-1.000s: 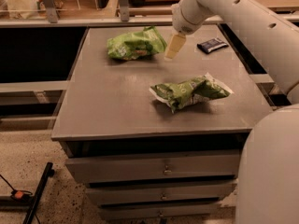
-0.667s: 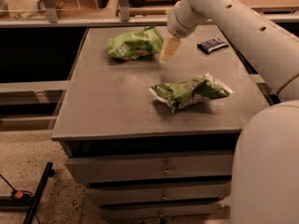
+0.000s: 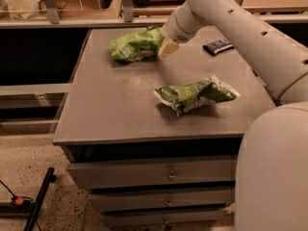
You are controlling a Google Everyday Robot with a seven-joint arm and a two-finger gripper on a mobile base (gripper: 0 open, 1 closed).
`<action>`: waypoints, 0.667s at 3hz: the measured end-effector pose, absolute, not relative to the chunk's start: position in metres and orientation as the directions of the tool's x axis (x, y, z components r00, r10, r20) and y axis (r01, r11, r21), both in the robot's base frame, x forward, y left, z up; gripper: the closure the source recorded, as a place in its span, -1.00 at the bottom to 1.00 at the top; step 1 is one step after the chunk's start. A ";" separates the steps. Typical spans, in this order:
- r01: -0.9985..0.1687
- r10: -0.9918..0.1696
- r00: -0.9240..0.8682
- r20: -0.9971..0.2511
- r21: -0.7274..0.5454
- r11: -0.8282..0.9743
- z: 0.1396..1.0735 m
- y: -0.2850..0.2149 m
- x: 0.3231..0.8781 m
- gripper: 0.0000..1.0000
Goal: Pick green rice chip bag
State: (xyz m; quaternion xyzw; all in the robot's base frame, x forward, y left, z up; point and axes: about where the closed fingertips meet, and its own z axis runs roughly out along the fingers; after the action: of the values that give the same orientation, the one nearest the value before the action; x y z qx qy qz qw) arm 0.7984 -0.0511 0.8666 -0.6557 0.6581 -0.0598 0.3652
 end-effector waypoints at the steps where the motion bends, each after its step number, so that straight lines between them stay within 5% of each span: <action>1: -0.827 -0.897 0.147 -0.416 -0.549 0.119 0.864 -0.043 0.797 0.30; 2: -0.830 -0.891 0.163 -0.424 -0.547 0.109 0.865 -0.038 0.795 0.74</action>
Offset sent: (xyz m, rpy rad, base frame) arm -0.0056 0.0147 0.0061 0.0349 0.0009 0.0618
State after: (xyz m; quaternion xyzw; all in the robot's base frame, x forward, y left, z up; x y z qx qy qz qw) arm 0.7951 -0.0381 0.8649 -0.6663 0.6455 -0.0412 0.3709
